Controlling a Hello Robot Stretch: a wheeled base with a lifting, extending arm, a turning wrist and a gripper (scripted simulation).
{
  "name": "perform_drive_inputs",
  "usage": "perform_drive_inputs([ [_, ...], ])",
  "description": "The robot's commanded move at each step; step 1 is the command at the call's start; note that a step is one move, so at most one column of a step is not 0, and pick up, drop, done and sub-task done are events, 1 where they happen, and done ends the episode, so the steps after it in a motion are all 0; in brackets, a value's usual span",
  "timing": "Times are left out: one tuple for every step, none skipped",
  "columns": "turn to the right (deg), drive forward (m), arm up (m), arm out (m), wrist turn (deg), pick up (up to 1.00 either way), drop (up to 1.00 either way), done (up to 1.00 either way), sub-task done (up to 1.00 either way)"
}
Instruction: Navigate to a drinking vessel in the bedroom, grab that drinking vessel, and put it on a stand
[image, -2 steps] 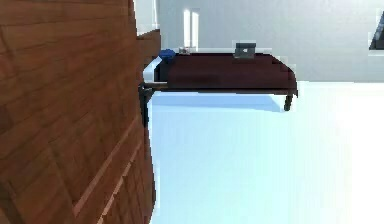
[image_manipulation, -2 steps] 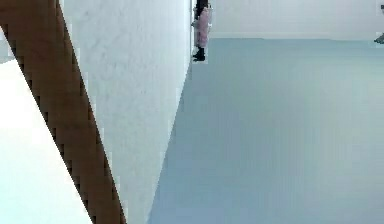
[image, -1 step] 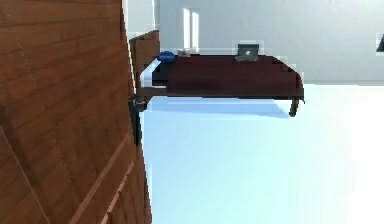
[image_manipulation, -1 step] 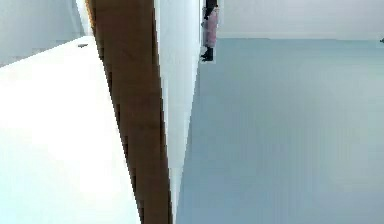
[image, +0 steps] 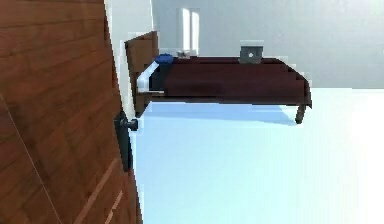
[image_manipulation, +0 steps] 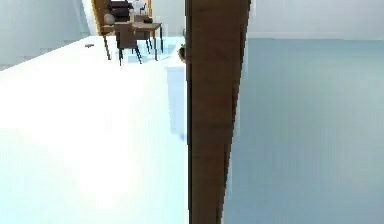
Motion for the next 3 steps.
perform_drive_inputs([
  [15.0, 0.00, 0.00, 0.00, 0.0, 0.00, 0.00, 0.00, 0.00],
  [0.0, 0.20, 0.00, 0.00, 0.0, 0.00, 0.00, 0.00, 0.00],
  [3.0, 0.00, 0.00, 0.00, 0.0, 0.00, 0.00, 0.00, 0.00],
])
